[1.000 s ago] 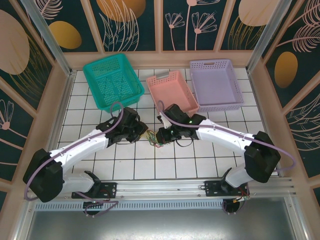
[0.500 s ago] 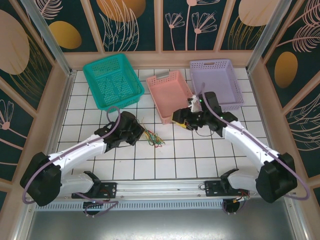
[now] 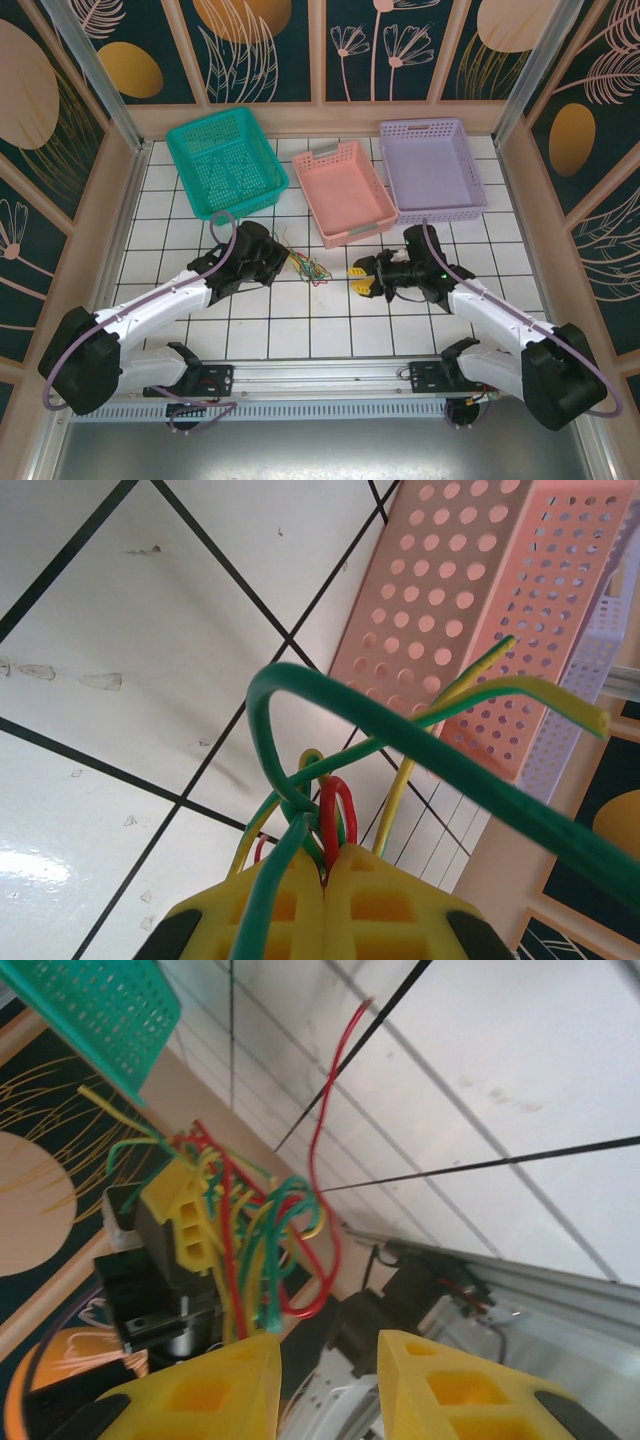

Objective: Untangle the cables

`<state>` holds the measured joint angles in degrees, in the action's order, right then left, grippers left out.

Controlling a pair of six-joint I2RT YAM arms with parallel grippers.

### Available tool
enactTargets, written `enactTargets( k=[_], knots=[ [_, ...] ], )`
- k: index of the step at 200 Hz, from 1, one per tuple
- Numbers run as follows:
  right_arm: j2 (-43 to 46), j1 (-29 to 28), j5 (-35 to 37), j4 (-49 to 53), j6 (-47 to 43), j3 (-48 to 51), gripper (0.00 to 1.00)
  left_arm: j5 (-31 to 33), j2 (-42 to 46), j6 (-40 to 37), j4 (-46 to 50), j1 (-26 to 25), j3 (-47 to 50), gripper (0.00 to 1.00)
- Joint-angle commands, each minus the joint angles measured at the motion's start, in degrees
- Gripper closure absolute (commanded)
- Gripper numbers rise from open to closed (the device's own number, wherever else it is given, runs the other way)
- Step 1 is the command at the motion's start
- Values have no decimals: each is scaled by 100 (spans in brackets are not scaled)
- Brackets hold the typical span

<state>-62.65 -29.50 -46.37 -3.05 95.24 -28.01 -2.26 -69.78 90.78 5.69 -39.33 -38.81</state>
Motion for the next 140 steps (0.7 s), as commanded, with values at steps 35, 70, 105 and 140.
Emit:
enactTargets(
  k=[35, 70, 105, 140],
  knots=[
    [-646, -555, 292, -1768, 1374, -37, 75, 63, -14, 52, -287, -10, 6, 100],
    [-711, -639, 477, -1994, 1607, 147, 78, 44, -20, 36, -288, -7, -30, 100],
    [-865, -667, 547, -2413, 1814, 249, 78, 16, -18, 23, -304, -11, -29, 100],
    [-932, -806, 672, -2564, 1966, 269, 79, 21, -27, 27, -314, -12, -39, 100]
  ],
)
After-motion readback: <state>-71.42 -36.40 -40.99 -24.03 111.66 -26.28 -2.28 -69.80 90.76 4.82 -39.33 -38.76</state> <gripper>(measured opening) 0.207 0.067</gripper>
